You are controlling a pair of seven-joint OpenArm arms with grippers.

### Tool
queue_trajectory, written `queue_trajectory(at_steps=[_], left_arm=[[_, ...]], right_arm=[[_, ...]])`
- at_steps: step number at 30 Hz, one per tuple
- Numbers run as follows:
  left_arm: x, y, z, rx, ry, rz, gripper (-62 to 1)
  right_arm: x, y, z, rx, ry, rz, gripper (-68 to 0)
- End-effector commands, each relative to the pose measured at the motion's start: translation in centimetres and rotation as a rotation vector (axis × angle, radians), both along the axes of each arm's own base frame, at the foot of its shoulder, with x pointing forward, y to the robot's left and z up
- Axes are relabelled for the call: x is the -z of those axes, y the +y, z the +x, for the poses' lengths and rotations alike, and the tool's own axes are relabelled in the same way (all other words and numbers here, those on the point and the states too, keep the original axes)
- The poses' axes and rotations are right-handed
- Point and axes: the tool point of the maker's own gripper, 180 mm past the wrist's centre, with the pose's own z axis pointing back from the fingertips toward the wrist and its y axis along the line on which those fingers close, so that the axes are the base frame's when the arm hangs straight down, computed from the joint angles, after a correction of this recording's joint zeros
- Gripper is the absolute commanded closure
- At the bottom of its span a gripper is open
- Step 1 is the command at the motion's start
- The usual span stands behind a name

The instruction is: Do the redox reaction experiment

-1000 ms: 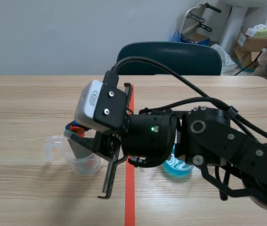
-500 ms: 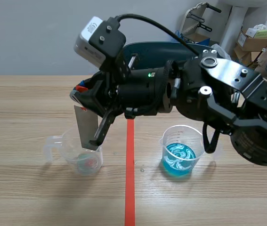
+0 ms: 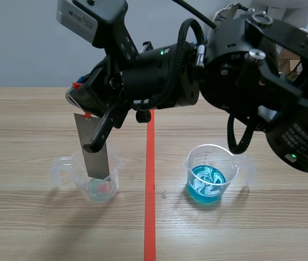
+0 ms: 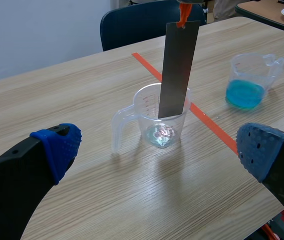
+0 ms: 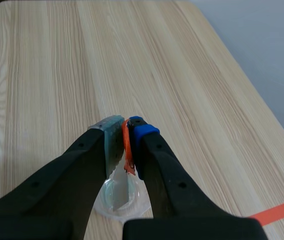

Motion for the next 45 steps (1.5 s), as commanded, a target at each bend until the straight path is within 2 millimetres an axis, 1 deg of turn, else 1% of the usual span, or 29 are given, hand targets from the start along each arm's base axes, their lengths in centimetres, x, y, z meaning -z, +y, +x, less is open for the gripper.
queue_trajectory(at_steps=[1,7,13,17,22,28,45], left_arm=[[-0.6,0.0,0.2,-0.006,-0.024,-0.011,-62.3],[-0.6,0.0,0.2,-0.006,-0.024,-0.010,-62.3],[-0.6,0.0,0.2,-0.006,-0.024,-0.010,-62.3],[-0.6,0.0,0.2,-0.006,-0.025,-0.010,-62.3],[-0.6,0.0,0.2,-0.006,-0.024,-0.010,-62.3],[-0.6,0.0,0.2,-0.006,-0.024,-0.010,-62.3],[-0.6,0.0,0.2,-0.006,-0.024,-0.010,-62.3]], right_arm=[[-2.3,0.3,0.0,0.000,-0.041,0.035,-0.6],[-4.1,0.7,-0.5,0.015,-0.072,0.020,-0.6],[-5.2,1.5,0.0,0.036,-0.067,0.003,-0.6],[-6.1,1.8,0.0,0.028,-0.077,0.008,-0.6],[-6.7,1.8,-0.1,0.023,-0.093,-0.003,-0.6],[-7.8,1.5,0.1,0.030,-0.100,0.018,-0.6],[-7.8,1.4,0.0,0.027,-0.083,0.018,-0.6]])
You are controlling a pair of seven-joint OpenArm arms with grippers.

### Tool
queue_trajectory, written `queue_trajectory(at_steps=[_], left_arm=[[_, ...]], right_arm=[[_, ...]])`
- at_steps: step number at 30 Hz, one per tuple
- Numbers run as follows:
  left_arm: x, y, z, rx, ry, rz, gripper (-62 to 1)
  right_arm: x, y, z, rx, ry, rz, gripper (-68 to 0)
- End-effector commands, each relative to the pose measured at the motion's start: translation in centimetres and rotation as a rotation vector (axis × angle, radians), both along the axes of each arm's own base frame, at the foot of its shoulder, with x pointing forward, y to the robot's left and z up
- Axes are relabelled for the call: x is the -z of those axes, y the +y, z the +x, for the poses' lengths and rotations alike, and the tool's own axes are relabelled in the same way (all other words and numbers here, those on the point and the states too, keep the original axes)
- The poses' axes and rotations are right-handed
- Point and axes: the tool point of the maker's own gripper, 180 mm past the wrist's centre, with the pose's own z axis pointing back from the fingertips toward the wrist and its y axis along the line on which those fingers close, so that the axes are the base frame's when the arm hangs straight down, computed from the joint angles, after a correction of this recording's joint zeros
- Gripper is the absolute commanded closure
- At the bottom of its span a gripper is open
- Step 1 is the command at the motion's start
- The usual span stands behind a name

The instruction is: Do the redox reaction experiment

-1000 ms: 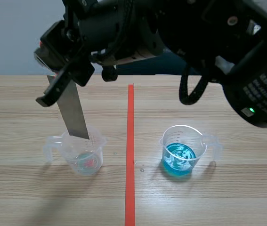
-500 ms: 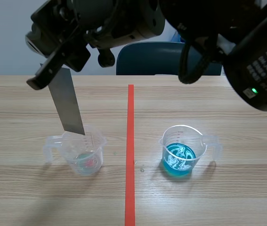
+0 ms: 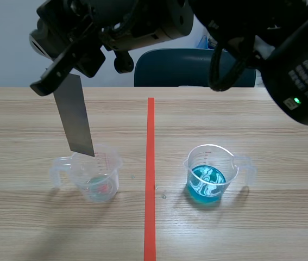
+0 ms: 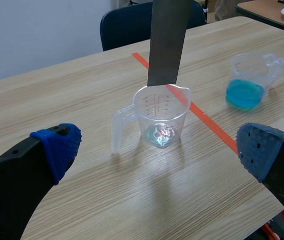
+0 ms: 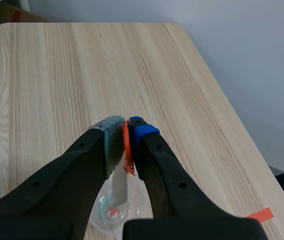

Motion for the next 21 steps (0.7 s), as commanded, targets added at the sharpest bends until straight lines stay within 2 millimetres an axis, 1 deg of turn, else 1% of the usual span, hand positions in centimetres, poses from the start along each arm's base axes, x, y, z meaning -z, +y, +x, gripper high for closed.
queue_trajectory(at_steps=[1,8,21], left_arm=[[-0.61,0.01,0.21,-0.006,-0.024,-0.010,-62.3],[-0.61,0.01,0.21,-0.006,-0.024,-0.010,-62.3],[-0.61,0.01,0.21,-0.006,-0.024,-0.010,-62.3]], right_arm=[[-1.37,0.04,0.14,-0.002,-0.036,0.014,-0.6],[-0.93,-0.10,0.20,0.004,-0.028,-0.010,-0.6],[-0.86,-0.12,0.21,0.004,-0.027,-0.014,-0.6]])
